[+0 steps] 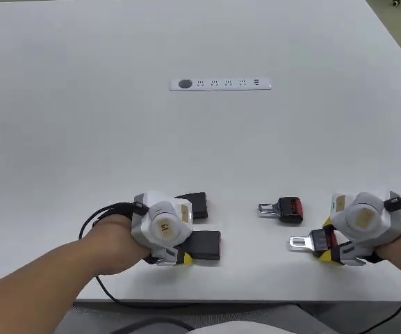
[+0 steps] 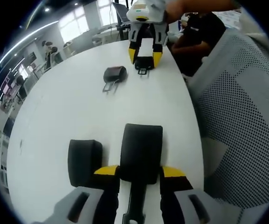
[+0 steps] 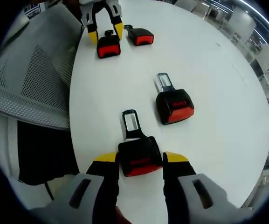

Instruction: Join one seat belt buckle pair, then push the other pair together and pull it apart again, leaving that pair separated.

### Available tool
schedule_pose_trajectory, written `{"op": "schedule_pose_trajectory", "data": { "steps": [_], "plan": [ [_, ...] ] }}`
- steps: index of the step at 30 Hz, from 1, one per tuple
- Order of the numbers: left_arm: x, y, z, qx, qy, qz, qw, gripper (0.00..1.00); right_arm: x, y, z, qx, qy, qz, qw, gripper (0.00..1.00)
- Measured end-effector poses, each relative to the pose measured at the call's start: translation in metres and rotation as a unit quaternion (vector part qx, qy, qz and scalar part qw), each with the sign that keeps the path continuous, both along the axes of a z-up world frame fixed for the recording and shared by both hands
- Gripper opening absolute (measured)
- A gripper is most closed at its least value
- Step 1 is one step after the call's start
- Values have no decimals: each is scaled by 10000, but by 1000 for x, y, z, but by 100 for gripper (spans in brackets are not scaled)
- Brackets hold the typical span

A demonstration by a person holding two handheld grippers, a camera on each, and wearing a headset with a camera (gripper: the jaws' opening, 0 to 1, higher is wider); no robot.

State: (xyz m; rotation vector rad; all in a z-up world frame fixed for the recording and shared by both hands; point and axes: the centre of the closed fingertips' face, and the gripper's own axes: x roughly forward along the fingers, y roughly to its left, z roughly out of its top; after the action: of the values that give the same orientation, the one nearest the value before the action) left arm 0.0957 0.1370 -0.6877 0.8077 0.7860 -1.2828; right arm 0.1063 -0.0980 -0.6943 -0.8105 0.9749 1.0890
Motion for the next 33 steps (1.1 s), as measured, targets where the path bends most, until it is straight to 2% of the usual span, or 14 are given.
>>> {"op": "schedule_pose_trajectory", "data": {
  "steps": [5, 12, 25, 29, 33],
  "plan": [
    [0, 0, 0, -8, 23, -58, 10000, 33, 0, 0, -1, 70, 93, -31, 9999, 36],
    [-1, 0, -1, 17, -23, -172, 9998, 32, 1, 1, -2, 144, 268, -74, 9995, 36],
    [-1, 2, -1, 47, 33, -49, 10000, 32, -1, 2, -2, 74, 316, -138, 9994, 36],
    [-2, 1, 0, 97, 56, -56, 9999, 32, -2, 6, -1, 84, 310, -87, 9994, 36],
    [-2, 2, -1, 82, 87, -35, 9999, 32, -7, 19, 1, 107, 284, -21, 9995, 35]
  ]
}}
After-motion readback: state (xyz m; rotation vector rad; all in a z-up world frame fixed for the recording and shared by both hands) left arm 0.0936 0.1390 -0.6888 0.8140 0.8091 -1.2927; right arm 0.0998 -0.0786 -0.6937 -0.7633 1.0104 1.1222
